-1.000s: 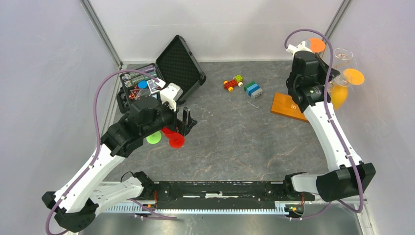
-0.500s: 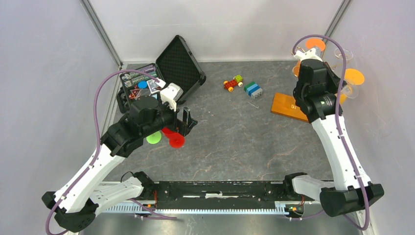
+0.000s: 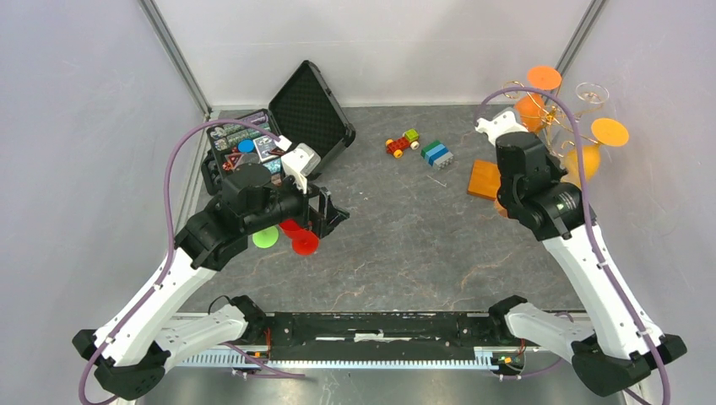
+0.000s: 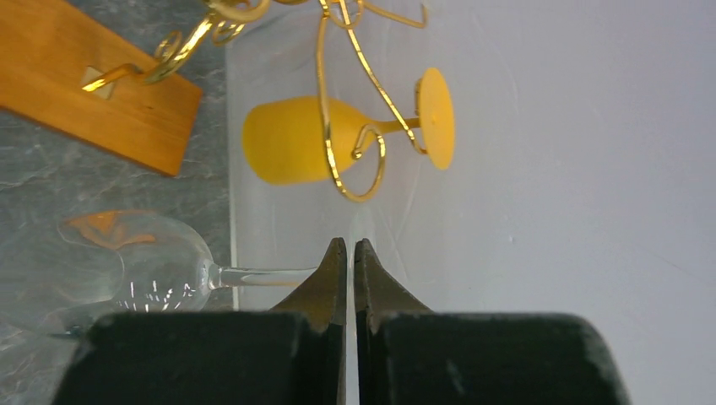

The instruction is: Take the wine glass off the wine glass rack

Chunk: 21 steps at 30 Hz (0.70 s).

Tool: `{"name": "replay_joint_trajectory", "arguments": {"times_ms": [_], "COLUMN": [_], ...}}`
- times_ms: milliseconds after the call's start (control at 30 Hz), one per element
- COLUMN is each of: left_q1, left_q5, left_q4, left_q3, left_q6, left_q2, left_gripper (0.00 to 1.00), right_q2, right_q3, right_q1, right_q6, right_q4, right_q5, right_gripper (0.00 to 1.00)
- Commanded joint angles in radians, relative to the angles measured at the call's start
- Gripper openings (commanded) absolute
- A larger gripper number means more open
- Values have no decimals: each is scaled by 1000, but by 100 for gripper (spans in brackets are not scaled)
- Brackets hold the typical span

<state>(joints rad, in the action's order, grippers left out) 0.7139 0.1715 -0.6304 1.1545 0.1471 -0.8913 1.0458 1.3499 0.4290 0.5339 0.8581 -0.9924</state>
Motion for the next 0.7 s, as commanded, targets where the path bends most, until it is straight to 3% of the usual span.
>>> {"name": "replay_joint_trajectory", "arguments": {"times_ms": [0, 133, 267, 500, 667], "left_q1": [0, 1, 0, 2, 1], "left_q5": [90, 127, 192, 307, 384], "left_q4": [86, 124, 191, 304, 410], "left_q3": [13, 9, -4, -23, -49], "left_q6": [-12, 27, 96, 246, 347], "left_q2": [-7, -24, -56, -130, -175], "left_gripper": [100, 100, 100, 100, 100], "right_q2": [-88, -151, -197, -272, -311], "right_q3": [-12, -15, -7, -157, -306], "right_q1": [26, 31, 30, 31, 32], "right_q6": [-74, -90, -111, -175, -232], "right_q4": [52, 13, -48, -297, -538], "right_q5": [99, 311, 634, 1106, 1351], "right_gripper": [0, 0, 0, 0, 0]}}
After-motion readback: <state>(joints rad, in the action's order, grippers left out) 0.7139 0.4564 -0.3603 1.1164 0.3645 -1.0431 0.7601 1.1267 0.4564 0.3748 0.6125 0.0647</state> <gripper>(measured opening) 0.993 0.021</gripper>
